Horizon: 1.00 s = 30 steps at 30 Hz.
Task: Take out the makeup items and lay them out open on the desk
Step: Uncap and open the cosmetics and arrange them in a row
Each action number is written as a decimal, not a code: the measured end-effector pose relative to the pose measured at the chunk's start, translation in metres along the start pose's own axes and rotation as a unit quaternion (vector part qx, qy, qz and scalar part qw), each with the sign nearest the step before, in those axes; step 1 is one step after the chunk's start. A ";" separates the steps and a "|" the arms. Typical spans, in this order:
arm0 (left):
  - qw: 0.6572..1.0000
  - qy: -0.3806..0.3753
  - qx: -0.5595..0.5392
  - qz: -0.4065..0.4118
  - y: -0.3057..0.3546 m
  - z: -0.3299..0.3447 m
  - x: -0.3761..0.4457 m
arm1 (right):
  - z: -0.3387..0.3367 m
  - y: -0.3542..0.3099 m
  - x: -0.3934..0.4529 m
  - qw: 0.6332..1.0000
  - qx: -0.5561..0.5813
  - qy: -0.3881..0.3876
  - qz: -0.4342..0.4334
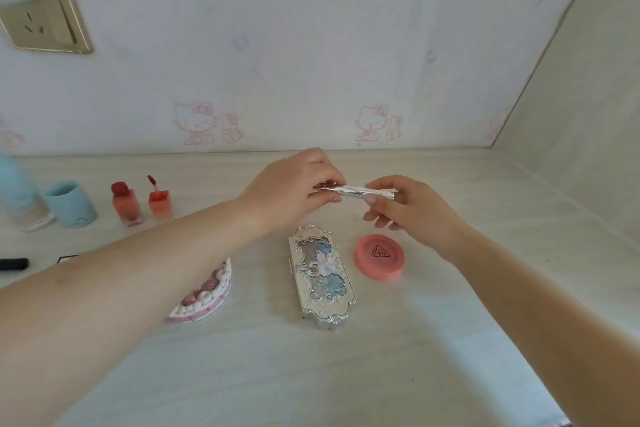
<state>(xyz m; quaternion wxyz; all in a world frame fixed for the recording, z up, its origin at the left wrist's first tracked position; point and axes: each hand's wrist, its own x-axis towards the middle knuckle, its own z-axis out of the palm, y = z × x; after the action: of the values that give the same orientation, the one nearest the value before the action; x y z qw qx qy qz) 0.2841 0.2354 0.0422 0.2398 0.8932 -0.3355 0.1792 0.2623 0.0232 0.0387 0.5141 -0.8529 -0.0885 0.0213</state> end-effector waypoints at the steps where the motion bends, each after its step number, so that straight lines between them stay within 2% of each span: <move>1: 1.000 0.020 -0.007 0.004 0.006 -0.012 -0.012 | 0.005 -0.011 -0.007 1.000 0.014 -0.019 0.002; 6: 0.996 0.087 0.002 0.023 0.032 -0.061 -0.063 | 0.035 -0.054 -0.039 0.999 0.007 -0.019 -0.041; 10: 0.996 0.089 0.018 0.010 0.044 -0.098 -0.101 | 0.062 -0.081 -0.060 0.993 -0.030 -0.008 -0.115; 17: 0.993 0.109 0.013 -0.042 0.046 -0.142 -0.168 | 0.110 -0.117 -0.093 0.960 -0.112 0.001 -0.256; 24: 0.987 0.138 0.048 -0.060 0.034 -0.181 -0.225 | 0.164 -0.157 -0.103 0.975 -0.095 -0.082 -0.183; 30: 0.983 0.147 0.064 -0.089 0.022 -0.202 -0.264 | 0.201 -0.174 -0.103 0.968 -0.102 -0.085 -0.213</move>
<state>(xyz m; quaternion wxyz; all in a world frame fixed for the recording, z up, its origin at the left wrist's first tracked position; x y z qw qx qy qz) 0.0491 0.4678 0.0878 0.2435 0.8972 -0.2033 0.3074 0.1131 0.2607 0.0920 0.4077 -0.8575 -0.3129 -0.0252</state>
